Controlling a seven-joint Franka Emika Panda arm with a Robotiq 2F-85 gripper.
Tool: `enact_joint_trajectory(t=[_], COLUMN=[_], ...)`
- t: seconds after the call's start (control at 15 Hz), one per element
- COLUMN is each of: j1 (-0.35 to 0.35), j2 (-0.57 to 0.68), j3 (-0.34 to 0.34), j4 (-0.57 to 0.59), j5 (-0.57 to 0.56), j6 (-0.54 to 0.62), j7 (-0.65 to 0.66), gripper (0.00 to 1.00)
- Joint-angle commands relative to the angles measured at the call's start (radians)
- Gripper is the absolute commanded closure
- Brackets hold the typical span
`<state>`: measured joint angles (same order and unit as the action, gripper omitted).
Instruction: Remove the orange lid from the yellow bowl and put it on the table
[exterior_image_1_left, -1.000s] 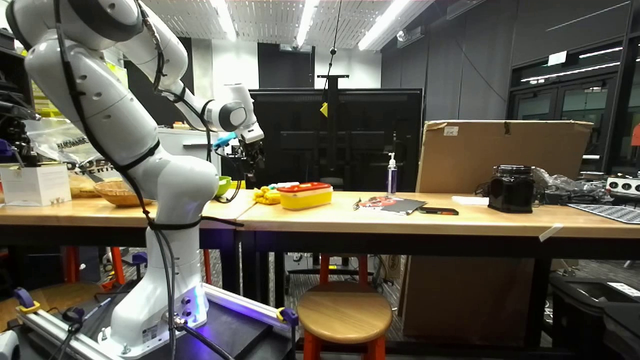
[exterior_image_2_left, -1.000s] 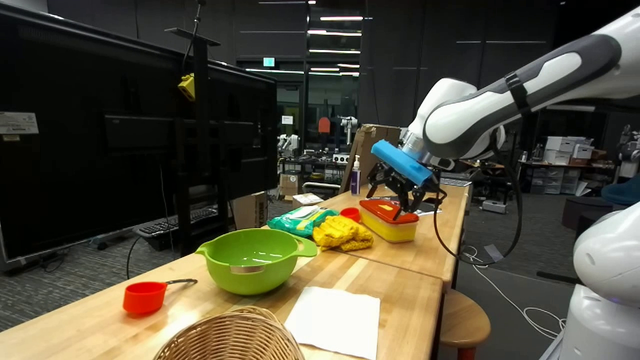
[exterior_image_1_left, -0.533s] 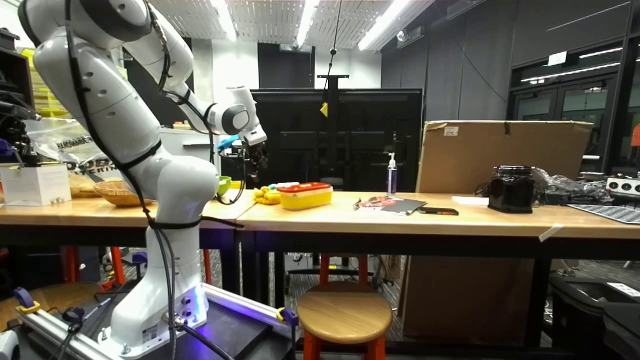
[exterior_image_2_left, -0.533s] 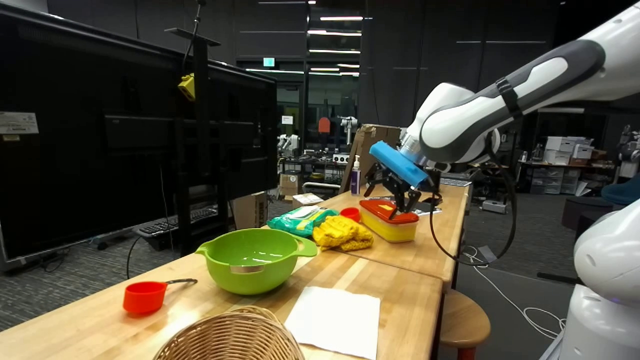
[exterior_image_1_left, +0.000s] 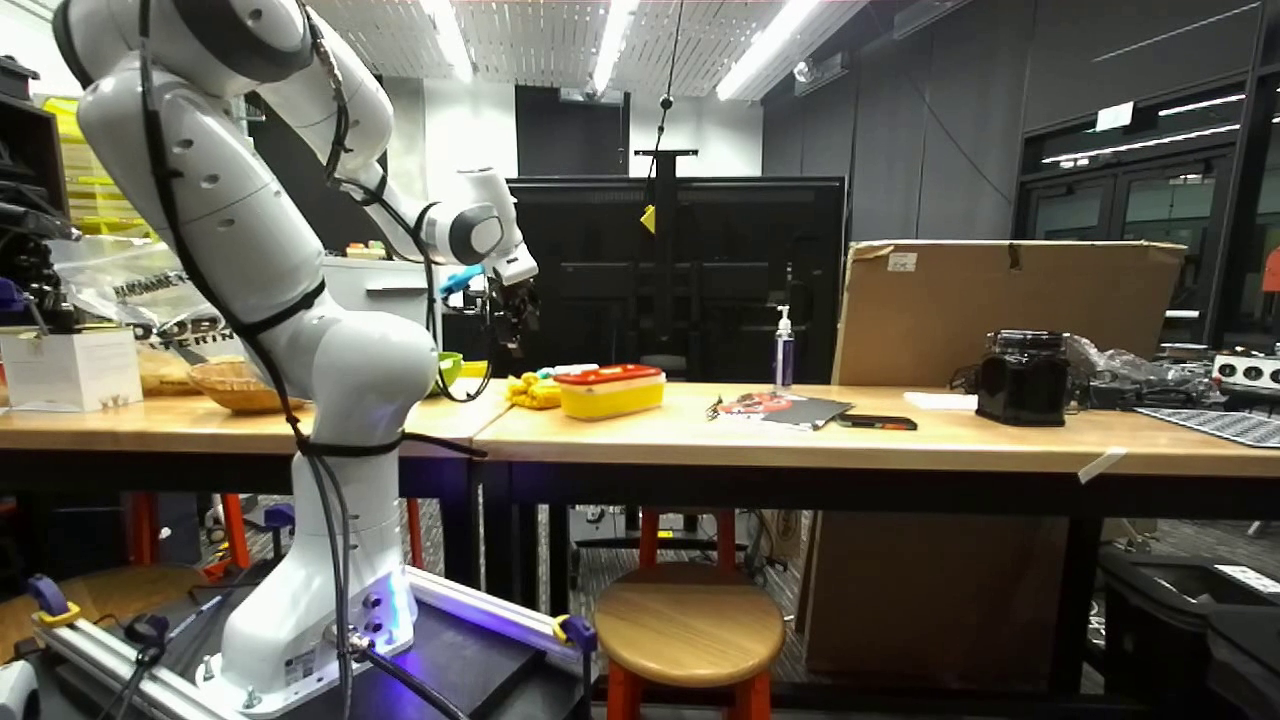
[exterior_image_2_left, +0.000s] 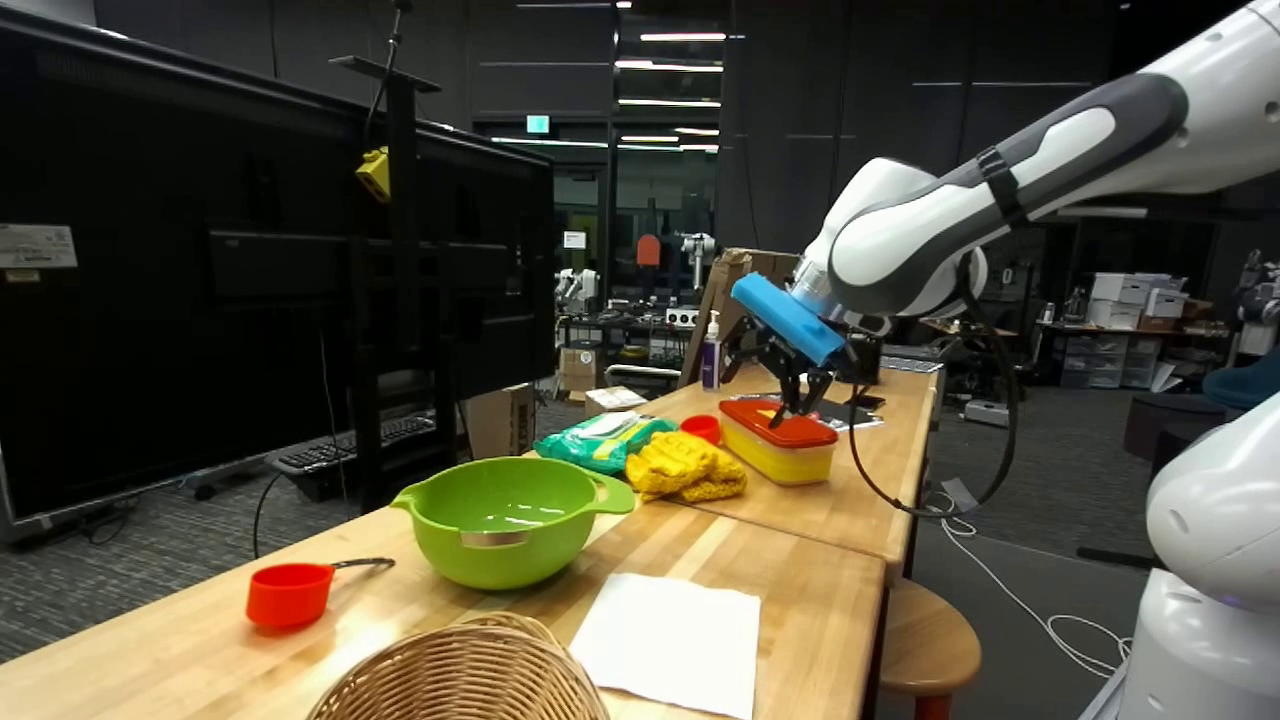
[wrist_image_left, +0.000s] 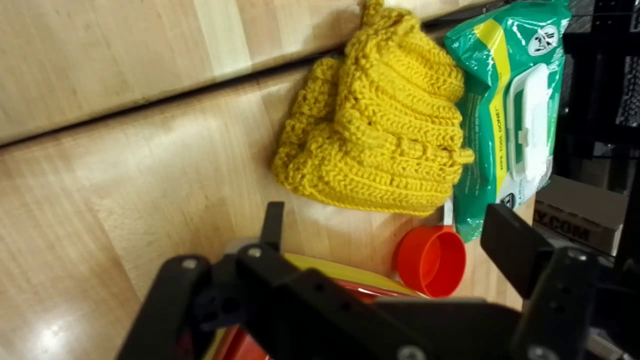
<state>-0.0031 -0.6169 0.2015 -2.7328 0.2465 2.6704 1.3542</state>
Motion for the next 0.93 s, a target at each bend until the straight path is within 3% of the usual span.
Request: enact_joint_trajectory(t=[0.0,0.4,0.73,0.8,0.87], j1=[-0.033,-0.038,-0.065,-0.094,-0.104], j2=[0.055,-0.016,-0.168,-0.131,-0.157], j3=[0.004,-0.011,-0.012,-0.004,-0.008], j4=[0.074,0.011,-0.106,-0.040,-0.053], j5=[-0.022,-0.005,-0.028,-0.050,-0.056], j6=[-0.008,-0.132,-0.266,-0.298,-0.298], j7=[0.010,0.048,0.100,0.120,0.126], gripper=[0.00,0.00,0.00,0.00,0.00])
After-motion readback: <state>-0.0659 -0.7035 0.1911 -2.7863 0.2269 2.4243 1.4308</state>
